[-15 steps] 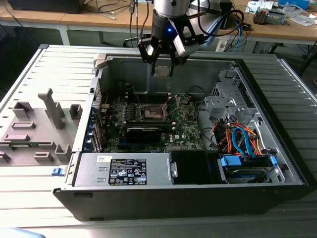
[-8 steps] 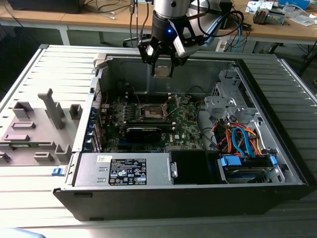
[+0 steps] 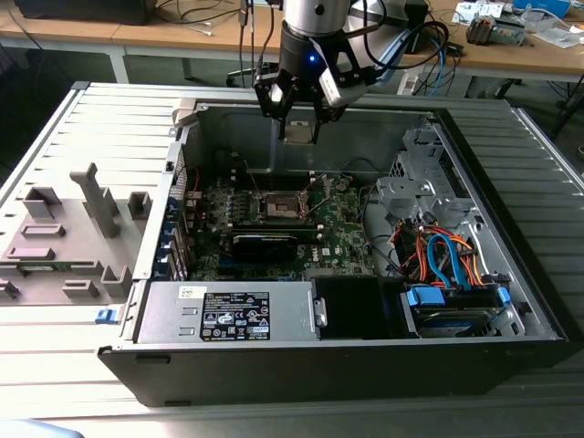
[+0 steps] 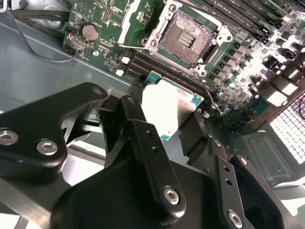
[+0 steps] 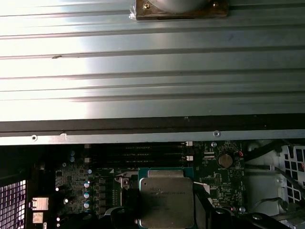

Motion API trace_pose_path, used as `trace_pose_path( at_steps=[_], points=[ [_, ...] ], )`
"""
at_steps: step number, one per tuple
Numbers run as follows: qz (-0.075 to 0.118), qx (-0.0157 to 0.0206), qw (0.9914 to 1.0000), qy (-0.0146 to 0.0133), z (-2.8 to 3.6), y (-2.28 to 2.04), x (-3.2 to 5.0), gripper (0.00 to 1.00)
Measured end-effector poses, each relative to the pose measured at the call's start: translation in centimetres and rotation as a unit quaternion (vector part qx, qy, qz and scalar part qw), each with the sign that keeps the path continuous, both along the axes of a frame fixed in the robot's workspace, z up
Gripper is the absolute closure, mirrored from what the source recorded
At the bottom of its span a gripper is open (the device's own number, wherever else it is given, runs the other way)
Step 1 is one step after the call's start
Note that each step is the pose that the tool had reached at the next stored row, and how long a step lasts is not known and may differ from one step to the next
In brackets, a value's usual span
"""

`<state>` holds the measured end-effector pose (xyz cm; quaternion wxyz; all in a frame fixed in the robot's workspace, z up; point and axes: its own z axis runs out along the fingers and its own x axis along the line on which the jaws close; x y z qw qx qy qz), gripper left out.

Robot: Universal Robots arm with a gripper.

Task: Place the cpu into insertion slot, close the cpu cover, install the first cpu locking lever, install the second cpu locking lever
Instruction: 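Place the cpu into insertion slot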

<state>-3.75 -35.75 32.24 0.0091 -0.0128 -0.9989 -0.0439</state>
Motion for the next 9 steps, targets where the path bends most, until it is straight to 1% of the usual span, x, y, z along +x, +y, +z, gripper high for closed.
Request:
trace_pose_path(
  at_steps=[9],
  points=[
    [0.000,0.0000,1.00000,0.0000,-0.21,-0.05,0.00,0.45]
  ],
)
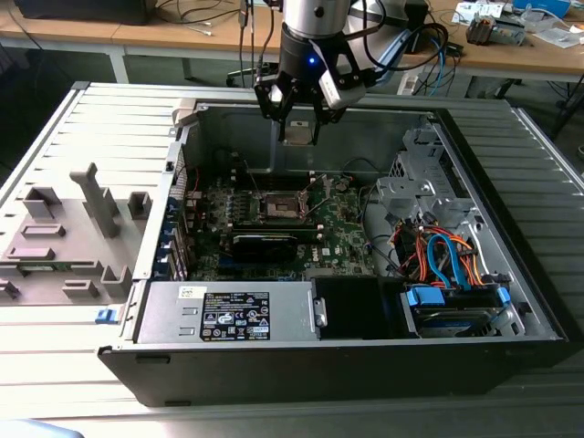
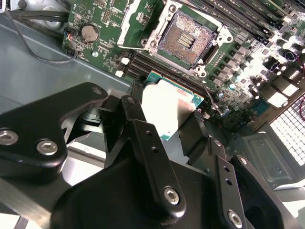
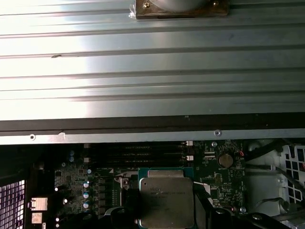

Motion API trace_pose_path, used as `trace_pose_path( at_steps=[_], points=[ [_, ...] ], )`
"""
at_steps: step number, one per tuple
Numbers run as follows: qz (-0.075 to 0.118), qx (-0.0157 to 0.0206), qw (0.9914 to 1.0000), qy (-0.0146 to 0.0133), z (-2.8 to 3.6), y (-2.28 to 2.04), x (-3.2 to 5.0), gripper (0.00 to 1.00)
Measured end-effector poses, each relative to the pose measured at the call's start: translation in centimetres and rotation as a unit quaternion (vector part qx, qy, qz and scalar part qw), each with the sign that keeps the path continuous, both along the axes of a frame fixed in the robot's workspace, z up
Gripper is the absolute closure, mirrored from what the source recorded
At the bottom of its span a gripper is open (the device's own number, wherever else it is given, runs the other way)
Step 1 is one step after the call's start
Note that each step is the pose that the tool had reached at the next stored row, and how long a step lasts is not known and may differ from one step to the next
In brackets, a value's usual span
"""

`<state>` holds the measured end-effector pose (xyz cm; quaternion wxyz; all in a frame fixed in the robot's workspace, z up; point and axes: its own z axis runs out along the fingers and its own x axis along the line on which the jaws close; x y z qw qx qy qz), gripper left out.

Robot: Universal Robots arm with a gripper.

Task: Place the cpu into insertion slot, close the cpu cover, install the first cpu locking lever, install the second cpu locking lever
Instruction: 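Place the cpu into insertion slot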

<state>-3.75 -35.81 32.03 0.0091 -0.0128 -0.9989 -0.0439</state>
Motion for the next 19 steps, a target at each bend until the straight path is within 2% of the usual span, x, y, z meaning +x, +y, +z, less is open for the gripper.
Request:
trace_pose_path(
  at_steps=[19],
  points=[
    [0.000,0.0000,1.00000,0.0000,-0.50,-0.11,0.00,0.45]
  ],
)
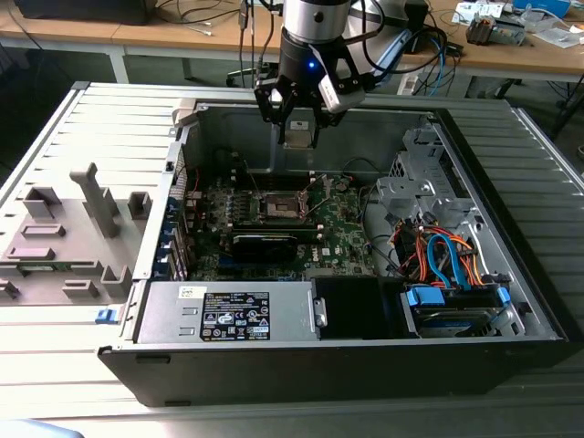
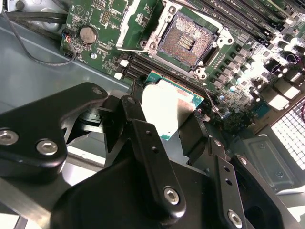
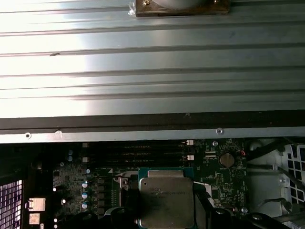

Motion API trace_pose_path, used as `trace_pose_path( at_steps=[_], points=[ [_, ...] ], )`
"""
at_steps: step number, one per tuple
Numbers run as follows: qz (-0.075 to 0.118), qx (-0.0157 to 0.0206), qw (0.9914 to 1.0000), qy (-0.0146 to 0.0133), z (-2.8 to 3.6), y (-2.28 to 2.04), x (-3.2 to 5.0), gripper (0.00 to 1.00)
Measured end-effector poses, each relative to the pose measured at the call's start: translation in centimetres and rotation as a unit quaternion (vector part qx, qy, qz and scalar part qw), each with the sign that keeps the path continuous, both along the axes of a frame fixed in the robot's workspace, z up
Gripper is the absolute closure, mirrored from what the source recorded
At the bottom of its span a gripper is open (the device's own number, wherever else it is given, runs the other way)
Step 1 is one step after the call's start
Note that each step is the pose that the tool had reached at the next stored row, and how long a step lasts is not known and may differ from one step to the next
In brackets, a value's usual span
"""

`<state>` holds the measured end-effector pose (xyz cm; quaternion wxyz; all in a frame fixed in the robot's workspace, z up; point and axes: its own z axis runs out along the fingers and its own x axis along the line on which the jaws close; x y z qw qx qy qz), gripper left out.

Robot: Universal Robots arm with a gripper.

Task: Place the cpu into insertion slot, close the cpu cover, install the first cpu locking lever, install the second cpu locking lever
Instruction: 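Place the cpu into insertion slot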

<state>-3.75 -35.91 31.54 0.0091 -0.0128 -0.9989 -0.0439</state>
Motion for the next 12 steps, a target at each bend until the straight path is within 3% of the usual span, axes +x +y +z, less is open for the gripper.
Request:
trace_pose_path(
  at_steps=[12],
  points=[
    [0.000,-0.0005,1.00000,0.0000,-0.23,-0.01,0.00,0.45]
  ],
)
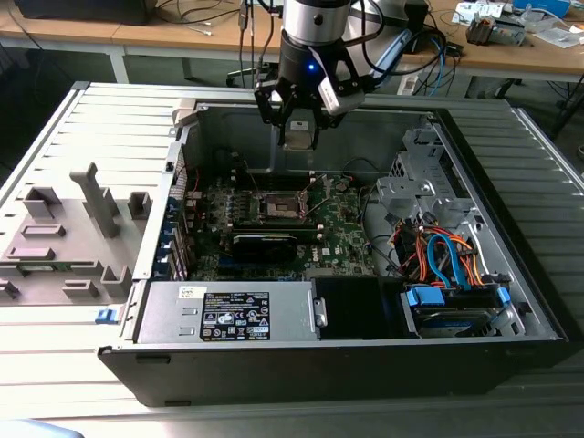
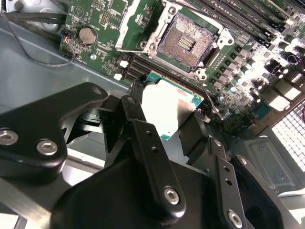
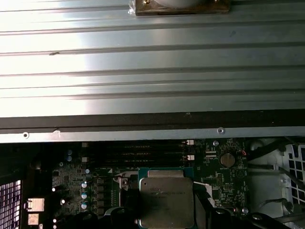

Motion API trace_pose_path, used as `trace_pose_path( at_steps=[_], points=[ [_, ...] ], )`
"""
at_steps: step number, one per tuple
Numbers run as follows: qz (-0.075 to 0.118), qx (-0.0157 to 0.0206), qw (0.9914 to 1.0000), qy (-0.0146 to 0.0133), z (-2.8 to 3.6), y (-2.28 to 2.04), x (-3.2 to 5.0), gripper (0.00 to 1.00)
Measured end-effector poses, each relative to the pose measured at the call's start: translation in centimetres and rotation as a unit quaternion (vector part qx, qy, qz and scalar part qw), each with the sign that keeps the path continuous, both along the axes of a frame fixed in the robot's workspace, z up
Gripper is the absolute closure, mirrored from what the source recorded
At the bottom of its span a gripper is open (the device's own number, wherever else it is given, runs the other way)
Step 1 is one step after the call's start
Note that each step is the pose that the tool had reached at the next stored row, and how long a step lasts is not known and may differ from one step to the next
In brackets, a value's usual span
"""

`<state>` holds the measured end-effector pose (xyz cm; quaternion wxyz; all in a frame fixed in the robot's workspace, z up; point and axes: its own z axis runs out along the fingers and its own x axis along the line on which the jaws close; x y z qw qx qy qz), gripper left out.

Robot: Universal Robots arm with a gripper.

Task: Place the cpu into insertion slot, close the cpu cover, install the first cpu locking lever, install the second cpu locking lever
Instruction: 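Place the cpu into insertion slot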

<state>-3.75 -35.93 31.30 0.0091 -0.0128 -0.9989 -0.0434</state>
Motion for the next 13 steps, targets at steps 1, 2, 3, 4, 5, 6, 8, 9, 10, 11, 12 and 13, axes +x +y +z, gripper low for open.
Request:
trace_pose_path(
  at_steps=[1,2,3,4,5,6,8,9,10,11,12,13],
  points=[
    [0.000,0.0000,1.00000,0.0000,-0.02,0.00,0.00,0.45],
    [0.000,-0.0001,1.00000,0.0000,-0.03,0.00,0.00,0.45],
    [0.000,-0.0002,1.00000,0.0000,-0.06,0.00,0.00,0.45],
    [0.000,-0.0002,1.00000,0.0000,-0.10,-0.01,0.00,0.45],
    [0.000,-0.0002,1.00000,0.0000,-0.11,-0.01,0.00,0.45],
    [0.000,-0.0003,1.00000,0.0000,-0.21,-0.02,-0.01,0.45],
    [0.000,-0.0004,1.00000,0.0000,-0.32,-0.03,0.00,0.45],
    [0.000,-0.0004,1.00000,0.0000,-0.34,-0.04,0.00,0.45],
    [0.000,-0.0005,1.00000,0.0000,-0.36,-0.04,0.00,0.45],
    [0.000,-0.0005,1.00000,0.0000,-0.37,-0.04,0.00,0.45],
    [0.000,-0.0005,1.00000,0.0000,-0.44,-0.06,0.00,0.45],
    [0.000,-0.0006,1.00000,0.0000,-0.51,-0.07,0.00,0.45]
  ],
)
